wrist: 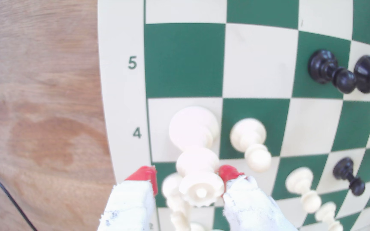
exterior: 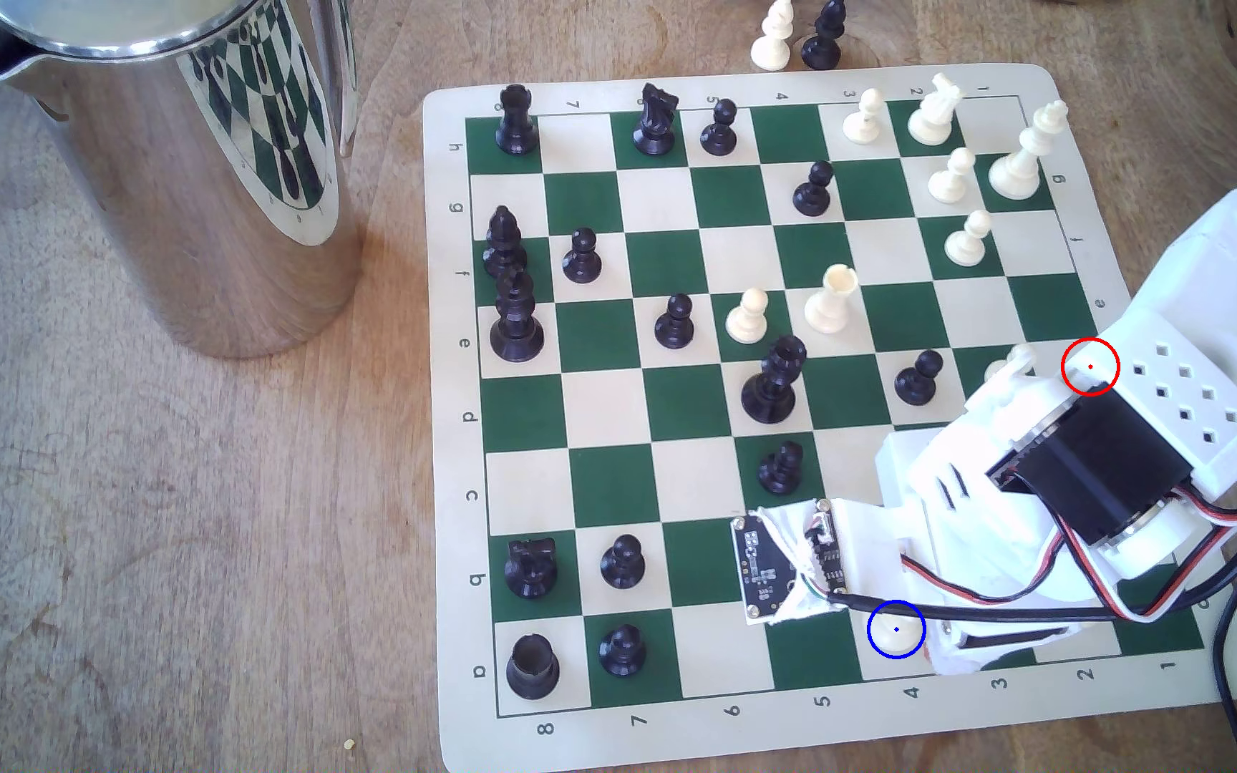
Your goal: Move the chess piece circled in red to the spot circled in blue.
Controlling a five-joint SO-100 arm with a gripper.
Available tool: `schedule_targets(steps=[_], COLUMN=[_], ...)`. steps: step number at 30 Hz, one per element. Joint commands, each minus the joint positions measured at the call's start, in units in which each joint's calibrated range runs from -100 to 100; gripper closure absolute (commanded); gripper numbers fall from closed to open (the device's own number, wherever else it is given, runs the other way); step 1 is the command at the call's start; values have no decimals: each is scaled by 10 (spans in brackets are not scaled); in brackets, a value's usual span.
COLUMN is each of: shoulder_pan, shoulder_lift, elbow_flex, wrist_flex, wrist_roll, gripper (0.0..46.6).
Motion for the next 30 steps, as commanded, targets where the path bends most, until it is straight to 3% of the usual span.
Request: schedule_targets(steps=[1,8,11,17,30], shoulder_pan=[10,26,45,80,173], shoulder_lift=[-20,-43,-104,-227,-585], elbow_flex=[-44,-40,52,124,572], wrist_flex=[23,85,82,80,-77], wrist_roll=[1,19,29,39,51], gripper=[304,284,277,264,260])
